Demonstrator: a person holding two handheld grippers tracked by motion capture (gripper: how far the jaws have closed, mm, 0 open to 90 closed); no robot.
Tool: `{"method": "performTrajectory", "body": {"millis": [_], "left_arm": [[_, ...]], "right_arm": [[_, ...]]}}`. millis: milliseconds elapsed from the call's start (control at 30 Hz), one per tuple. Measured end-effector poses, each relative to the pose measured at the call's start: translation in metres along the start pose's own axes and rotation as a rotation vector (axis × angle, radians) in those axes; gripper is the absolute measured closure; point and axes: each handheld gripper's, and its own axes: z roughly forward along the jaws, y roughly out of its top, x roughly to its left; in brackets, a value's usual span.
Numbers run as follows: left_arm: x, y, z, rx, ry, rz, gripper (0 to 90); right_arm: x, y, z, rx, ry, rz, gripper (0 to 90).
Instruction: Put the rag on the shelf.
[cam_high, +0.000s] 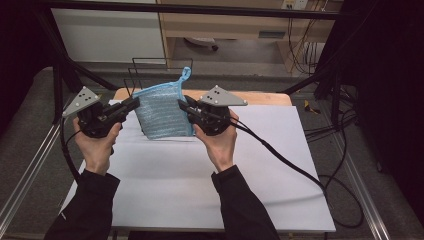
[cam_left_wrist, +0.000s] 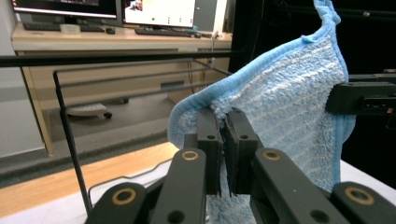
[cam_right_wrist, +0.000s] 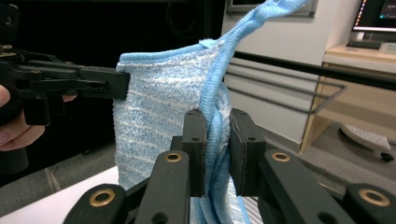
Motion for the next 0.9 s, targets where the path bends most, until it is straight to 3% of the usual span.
{"method": "performTrajectory", "body": {"millis": [467, 900], "left_arm": [[0.006, 0.033, 0.0, -0.071, 0.017, 0.015, 85.7], [0.013, 0.059, 0.003, -0.102, 0.044, 0.029, 85.8]], "right_arm": [[-0.006, 0.031, 0.01, -0.069, -0.015, -0.026, 78.4], [-0.011, 0.055, 0.022, -0.107, -0.024, -0.036, 78.5]]}}
